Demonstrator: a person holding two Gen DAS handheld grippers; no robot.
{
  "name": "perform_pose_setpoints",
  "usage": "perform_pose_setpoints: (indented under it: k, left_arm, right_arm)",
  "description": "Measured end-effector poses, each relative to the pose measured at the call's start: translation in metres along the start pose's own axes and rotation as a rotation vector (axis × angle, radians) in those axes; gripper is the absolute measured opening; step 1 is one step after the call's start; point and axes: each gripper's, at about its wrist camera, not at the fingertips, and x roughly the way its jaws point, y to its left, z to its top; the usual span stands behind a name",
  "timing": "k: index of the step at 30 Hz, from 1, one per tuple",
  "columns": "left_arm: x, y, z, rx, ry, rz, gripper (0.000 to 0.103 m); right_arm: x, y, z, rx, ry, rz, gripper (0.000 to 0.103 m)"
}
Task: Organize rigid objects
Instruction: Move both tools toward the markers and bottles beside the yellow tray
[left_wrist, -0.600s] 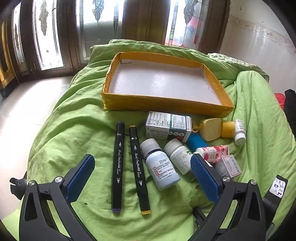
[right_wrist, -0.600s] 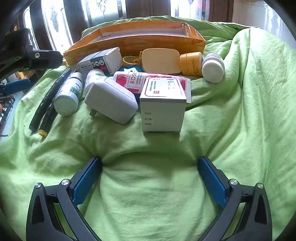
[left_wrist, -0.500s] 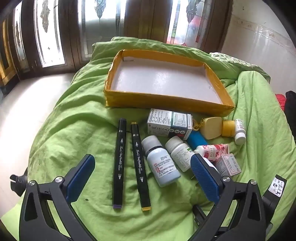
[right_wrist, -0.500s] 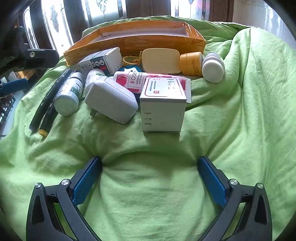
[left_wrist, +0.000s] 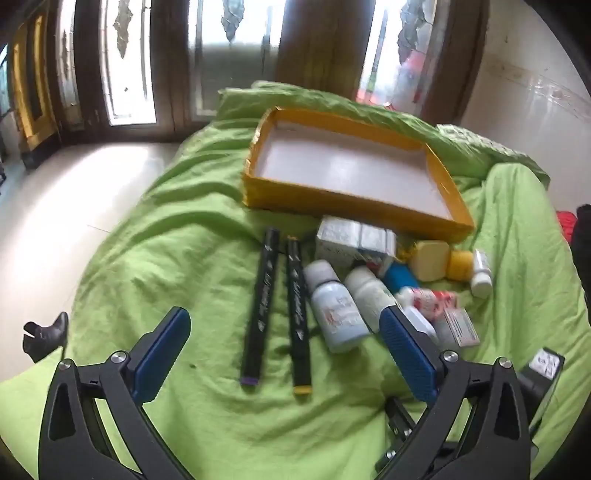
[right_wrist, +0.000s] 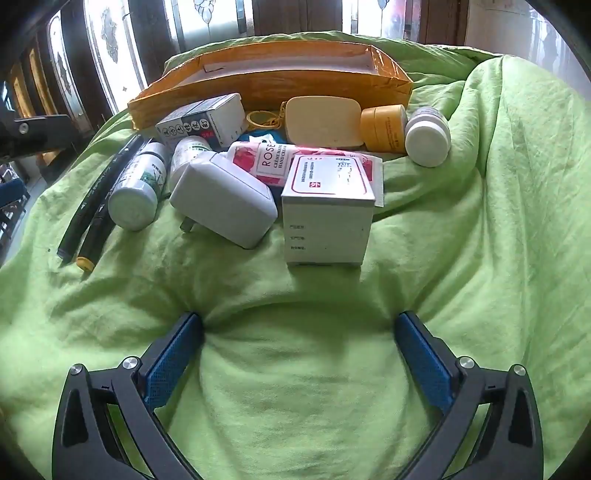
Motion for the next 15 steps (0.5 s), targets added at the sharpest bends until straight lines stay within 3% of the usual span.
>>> perform_pose_setpoints:
  k: [2, 15]
  left_arm:
    - [0.009, -0.005, -0.001, 0.027, 0.044, -0.009, 0.103]
    - [0.012, 0.0, -0.006, 0.004, 0.041, 0.014, 0.103]
  right_arm:
    - [0.0, -0.002, 0.002, 0.012, -0.001, 0.015, 0.102]
    - [0.011, 0.007, 0.017, -0.042, 0.018, 0.023, 0.102]
